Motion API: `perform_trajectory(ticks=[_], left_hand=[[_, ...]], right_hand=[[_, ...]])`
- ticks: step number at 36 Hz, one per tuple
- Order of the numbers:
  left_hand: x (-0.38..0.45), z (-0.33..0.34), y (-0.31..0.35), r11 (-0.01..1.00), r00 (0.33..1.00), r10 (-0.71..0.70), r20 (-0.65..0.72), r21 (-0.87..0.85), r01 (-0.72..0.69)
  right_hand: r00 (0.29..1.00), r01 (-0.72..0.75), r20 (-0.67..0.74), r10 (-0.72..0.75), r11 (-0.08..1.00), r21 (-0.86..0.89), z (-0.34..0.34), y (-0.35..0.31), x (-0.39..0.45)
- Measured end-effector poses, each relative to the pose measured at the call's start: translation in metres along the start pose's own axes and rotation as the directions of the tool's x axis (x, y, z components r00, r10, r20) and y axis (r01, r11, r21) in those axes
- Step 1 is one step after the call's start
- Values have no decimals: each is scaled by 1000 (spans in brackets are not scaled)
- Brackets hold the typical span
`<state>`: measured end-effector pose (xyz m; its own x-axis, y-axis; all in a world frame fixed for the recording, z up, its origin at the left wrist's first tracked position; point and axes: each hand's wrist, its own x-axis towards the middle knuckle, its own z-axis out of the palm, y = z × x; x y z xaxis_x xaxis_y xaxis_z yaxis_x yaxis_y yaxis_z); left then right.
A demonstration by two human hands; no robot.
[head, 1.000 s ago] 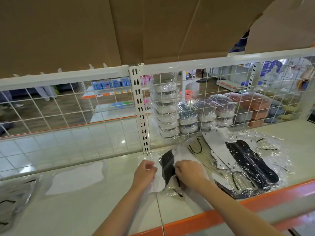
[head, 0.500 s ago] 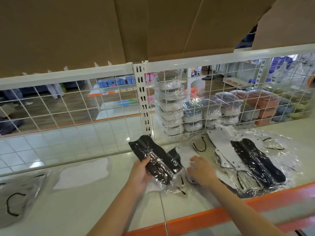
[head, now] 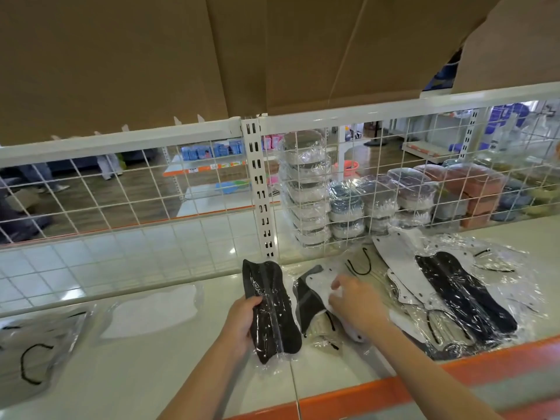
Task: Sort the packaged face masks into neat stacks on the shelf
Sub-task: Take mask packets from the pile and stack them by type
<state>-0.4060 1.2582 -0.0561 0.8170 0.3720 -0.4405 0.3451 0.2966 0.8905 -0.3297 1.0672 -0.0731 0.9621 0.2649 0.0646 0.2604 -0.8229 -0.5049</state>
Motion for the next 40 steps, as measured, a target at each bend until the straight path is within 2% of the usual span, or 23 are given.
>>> perform_trajectory(ticks=[2,4,7,9,12,14,15,16,18,19,21,22,26,29,32,34,36,38,40], left_hand=[[0,-1,-2,1000,1000,0,-13,6,0],[1,-1,-2,1000,1000,-1,-21,17,1],[0,-1,-2,1000,1000,-15,-11,6,15],[0,-1,-2,999,999,-30,-14,11,30],[1,-2,-4,999,999,-53,-3,0,53],[1,-2,-6,998,998,-63,11,-9,63],[1,-1,-7,997,997,-67,23,-21,68],[1,-1,-8,997,997,-68,37,-37,69],[0,1,-9,993,994,-65,82,-88,73],[-1,3,-9,989,992,-64,111,-129,79],[-1,7,-10,975,983,-43,176,-206,80],[0,8,-9,971,976,-25,218,-227,76],[-1,7,-9,981,955,-3,298,-186,61],[0,2,-10,1000,988,13,152,-30,-9],[3,-9,-11,1000,1000,-6,29,3,5],[3,-18,-9,999,999,-36,-1,-11,36],[6,-26,-8,999,999,-46,-28,9,47],[8,-31,-9,998,998,-57,-30,37,58],[8,-34,-9,995,997,-73,-33,72,76]], right_hand=[[990,48,143,-18,977,-209,9,4,0],[976,79,219,-1,934,-348,14,3,-4],[981,121,189,-41,893,-434,14,0,-8],[989,105,139,-53,913,-394,9,-2,-8],[998,-55,10,56,997,-55,-4,-4,-4],[987,-154,3,158,954,257,-13,-7,-2],[979,-202,55,198,874,441,-16,-11,-2],[965,-258,138,221,740,621,-18,-16,-3],[940,-338,272,207,446,829,-22,-26,-8],[936,-350,302,183,375,858,-21,-29,-9],[933,-359,330,144,319,877,-15,-34,-10],[935,-354,330,130,332,874,-12,-37,-11],[960,-268,258,111,637,723,10,-42,-8],[979,-158,200,41,772,616,18,-46,-4],[996,41,59,-62,951,305,25,-37,3],[988,126,81,-131,990,68,33,-22,6],[977,158,159,-140,982,-107,38,-6,7],[977,165,161,-138,972,-168,37,6,10],[986,146,106,-129,974,-175,33,12,15]])
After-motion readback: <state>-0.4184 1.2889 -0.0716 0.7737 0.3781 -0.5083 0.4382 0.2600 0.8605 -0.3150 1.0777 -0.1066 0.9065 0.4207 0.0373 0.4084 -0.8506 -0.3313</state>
